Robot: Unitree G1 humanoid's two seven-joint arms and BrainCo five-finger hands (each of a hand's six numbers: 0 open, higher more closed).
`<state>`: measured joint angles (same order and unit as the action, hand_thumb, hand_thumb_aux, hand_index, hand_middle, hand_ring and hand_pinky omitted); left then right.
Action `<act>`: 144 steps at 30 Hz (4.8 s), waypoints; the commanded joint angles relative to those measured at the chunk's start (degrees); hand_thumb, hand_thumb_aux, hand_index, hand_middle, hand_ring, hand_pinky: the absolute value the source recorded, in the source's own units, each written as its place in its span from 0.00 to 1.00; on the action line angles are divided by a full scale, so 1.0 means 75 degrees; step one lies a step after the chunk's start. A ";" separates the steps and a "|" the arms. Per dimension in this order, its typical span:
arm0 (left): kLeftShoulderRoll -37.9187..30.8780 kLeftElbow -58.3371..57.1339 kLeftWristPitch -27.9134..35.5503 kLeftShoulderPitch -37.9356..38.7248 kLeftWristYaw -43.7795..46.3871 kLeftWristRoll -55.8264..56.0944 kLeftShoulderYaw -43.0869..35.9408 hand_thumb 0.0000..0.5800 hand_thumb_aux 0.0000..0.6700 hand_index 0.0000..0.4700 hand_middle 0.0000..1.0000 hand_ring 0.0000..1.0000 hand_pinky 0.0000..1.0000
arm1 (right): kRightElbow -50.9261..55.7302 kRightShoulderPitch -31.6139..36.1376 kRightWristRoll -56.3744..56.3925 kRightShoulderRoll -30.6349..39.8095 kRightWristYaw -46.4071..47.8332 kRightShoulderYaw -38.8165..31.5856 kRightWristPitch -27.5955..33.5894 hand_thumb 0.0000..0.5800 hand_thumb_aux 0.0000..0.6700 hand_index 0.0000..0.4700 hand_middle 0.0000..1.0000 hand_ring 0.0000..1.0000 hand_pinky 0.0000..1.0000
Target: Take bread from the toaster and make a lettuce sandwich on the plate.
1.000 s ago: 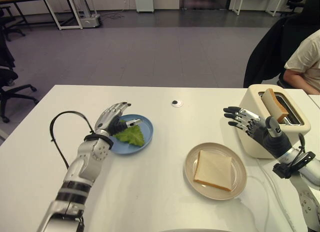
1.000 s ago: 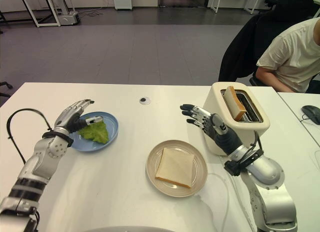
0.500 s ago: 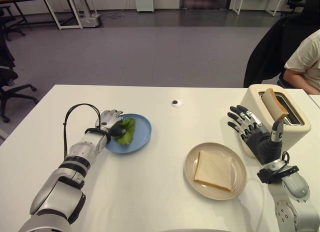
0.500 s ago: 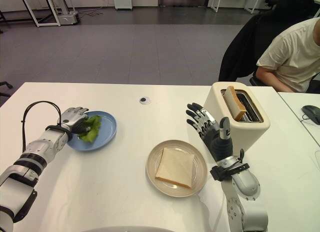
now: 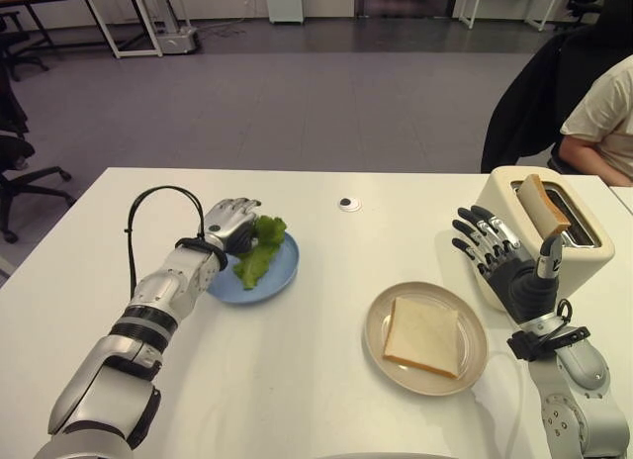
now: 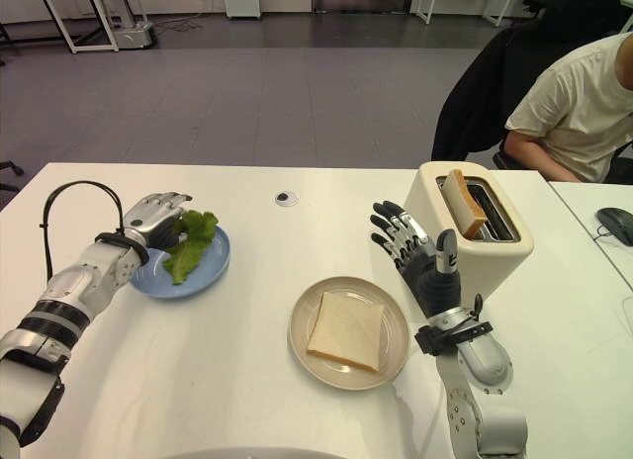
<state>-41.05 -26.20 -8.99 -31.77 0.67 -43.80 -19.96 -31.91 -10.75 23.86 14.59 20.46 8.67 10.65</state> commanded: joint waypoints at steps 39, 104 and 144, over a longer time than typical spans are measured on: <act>0.3216 0.3807 0.2249 0.0948 0.3569 0.3334 -0.0732 0.00 0.00 0.00 0.00 0.00 0.00 | -0.0018 0.1686 -0.3947 0.2176 -0.1391 0.0886 -0.0171 0.00 0.00 0.00 0.00 0.00 0.00; 0.2747 0.7619 0.3034 0.3788 0.2689 0.3401 0.0892 0.00 0.00 0.00 0.00 0.00 0.00 | 0.0454 0.0569 -0.1317 0.3334 0.2415 -0.0467 0.1592 1.00 1.00 1.00 0.00 0.00 0.00; 0.1925 0.5071 0.0134 0.3422 0.3180 -0.0222 -0.1975 0.00 0.00 0.00 0.00 0.00 0.00 | 0.0784 0.2178 -0.1429 0.1464 0.1039 -0.0485 0.0401 0.00 0.00 0.00 0.00 0.00 0.00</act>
<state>-26.46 11.63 -10.48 -9.19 21.18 -48.84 -36.72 -25.38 7.87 10.44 25.72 26.74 3.39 14.11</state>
